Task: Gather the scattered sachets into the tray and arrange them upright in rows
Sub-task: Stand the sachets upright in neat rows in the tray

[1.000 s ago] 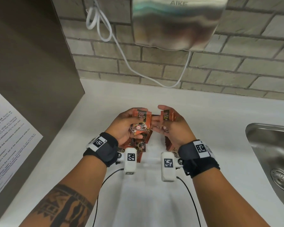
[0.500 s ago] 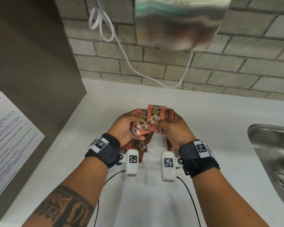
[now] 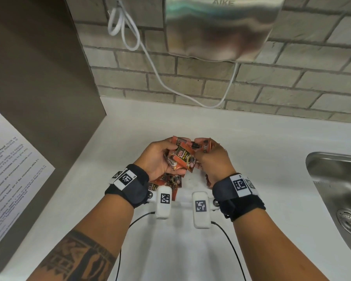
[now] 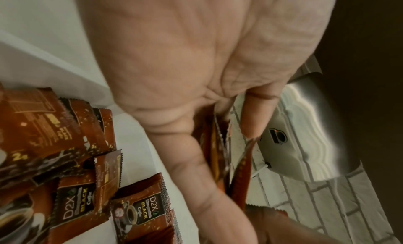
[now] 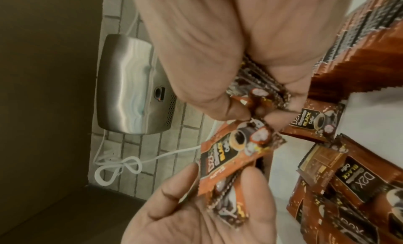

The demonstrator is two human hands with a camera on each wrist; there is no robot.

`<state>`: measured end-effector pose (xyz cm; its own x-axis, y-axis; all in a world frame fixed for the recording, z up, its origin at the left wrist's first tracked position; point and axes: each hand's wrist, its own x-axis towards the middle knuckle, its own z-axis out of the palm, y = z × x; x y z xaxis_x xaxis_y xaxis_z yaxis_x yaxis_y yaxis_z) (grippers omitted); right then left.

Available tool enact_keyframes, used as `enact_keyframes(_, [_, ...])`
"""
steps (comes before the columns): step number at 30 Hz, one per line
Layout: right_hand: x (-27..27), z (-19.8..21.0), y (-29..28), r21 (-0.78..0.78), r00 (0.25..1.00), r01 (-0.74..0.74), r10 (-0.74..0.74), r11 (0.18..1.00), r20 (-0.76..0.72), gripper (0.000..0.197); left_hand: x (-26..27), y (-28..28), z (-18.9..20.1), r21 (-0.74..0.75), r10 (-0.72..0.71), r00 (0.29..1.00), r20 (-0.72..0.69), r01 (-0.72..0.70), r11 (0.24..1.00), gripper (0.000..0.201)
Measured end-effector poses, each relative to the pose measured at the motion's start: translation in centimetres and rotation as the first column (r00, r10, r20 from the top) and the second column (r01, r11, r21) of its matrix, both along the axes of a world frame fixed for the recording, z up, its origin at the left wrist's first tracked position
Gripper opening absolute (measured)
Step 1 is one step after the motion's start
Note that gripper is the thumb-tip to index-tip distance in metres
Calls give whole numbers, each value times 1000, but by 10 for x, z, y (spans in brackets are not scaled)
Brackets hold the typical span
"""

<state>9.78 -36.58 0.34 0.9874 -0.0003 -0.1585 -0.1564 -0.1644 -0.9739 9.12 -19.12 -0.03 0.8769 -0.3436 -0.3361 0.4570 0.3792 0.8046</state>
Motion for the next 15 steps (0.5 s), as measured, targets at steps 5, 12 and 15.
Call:
enact_keyframes(5, [1, 1, -2, 165, 994, -32, 49, 986, -98, 30, 0, 2, -3, 291, 1, 989, 145, -44, 956, 27])
enact_keyframes(12, [3, 2, -4, 29, 922, -357, 358, 933, -146, 50, 0, 5, -3, 400, -21, 980, 200, -62, 914, 26])
enact_keyframes(15, [3, 5, -9, 185, 951, -254, 279, 949, -130, 39, 1, 11, -2, 225, 33, 995, 97, -54, 973, 33])
